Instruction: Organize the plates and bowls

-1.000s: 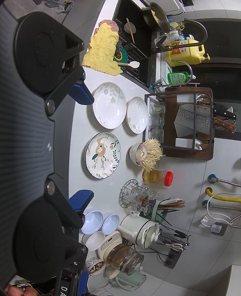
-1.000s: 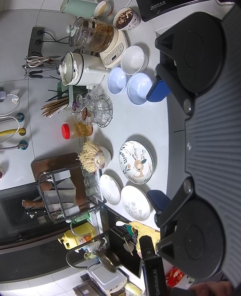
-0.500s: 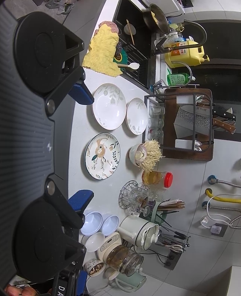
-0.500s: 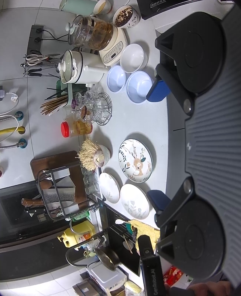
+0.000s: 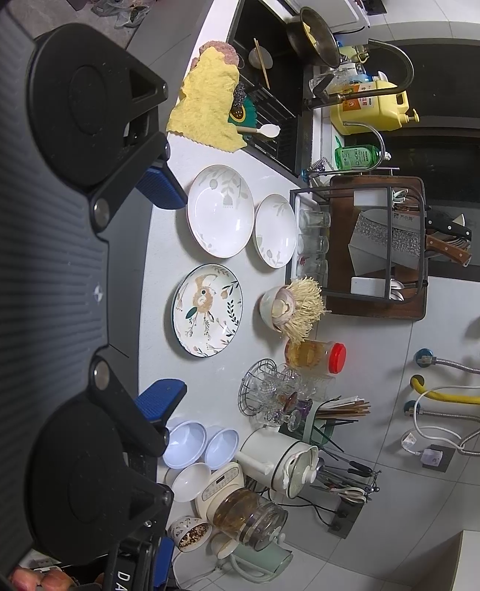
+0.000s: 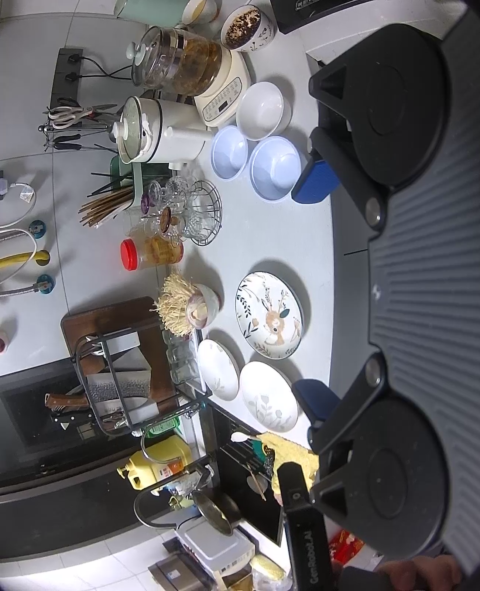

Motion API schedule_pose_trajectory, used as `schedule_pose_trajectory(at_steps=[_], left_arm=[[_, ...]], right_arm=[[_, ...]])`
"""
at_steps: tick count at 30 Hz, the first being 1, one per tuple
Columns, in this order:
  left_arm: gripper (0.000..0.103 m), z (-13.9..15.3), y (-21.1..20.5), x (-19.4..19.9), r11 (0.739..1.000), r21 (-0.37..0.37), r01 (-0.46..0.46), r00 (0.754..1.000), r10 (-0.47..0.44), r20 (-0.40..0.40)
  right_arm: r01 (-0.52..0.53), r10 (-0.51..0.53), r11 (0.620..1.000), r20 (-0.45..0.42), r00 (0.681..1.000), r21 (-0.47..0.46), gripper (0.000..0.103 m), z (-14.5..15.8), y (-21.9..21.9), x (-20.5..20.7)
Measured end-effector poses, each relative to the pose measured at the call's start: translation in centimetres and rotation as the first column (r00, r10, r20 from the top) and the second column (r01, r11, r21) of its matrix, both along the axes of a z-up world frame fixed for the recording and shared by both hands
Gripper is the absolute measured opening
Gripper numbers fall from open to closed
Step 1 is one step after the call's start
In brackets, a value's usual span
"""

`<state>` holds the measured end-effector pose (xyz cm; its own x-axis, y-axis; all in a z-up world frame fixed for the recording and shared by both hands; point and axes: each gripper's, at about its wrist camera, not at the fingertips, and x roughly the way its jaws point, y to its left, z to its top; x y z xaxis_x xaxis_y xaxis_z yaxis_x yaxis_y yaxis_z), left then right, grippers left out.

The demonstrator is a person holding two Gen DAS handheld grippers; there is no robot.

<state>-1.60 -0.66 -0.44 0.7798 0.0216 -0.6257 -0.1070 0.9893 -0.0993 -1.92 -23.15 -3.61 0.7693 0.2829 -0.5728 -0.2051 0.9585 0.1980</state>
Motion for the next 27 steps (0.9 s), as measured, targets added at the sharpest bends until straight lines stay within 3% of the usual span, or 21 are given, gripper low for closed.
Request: schedule_pose_trajectory(at_steps=[14, 27], left_arm=[[0.100, -1.3, -0.1, -0.7, 0.999, 0.046, 0.029, 1.000, -0.028, -0.006], [0.100, -1.5, 0.0, 0.1, 0.999, 0.010, 0.036, 0.999, -0.035, -0.034]], right_arm=[[0.007, -0.007, 1.000, 0.035, 0.999, 0.020, 0.103, -0.6, -0.2, -1.1], [0.007, -0.009, 0.999, 0.043, 0.999, 0.048, 0.103, -1.1, -0.1, -1.6]])
